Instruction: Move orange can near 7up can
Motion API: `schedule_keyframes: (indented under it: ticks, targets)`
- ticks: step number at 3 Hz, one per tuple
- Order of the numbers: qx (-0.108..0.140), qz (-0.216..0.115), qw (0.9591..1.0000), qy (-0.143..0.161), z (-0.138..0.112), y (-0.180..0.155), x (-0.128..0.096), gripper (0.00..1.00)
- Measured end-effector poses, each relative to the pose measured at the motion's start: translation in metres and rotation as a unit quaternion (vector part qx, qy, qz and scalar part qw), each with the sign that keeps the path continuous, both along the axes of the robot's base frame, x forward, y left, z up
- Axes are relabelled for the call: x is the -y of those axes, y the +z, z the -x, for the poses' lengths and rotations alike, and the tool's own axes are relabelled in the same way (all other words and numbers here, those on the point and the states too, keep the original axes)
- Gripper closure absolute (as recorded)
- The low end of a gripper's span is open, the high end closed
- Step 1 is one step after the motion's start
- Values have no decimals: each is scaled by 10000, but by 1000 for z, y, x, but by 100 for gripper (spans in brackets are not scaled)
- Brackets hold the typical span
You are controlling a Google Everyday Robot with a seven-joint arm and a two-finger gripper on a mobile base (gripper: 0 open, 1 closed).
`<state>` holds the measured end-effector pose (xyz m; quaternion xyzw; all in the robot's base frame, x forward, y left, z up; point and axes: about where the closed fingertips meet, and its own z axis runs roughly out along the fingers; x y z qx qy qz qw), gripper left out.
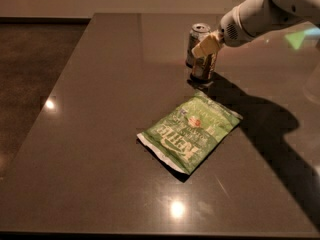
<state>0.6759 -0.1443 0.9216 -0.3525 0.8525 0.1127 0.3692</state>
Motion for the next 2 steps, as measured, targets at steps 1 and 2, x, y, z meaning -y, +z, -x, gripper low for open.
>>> schedule_keyframes:
  ticks: [1, 2]
  targets:
    - [-6, -12, 9999, 137, 6, -4, 4, 0]
    - [0, -8, 9999, 154, 6, -4, 4, 0]
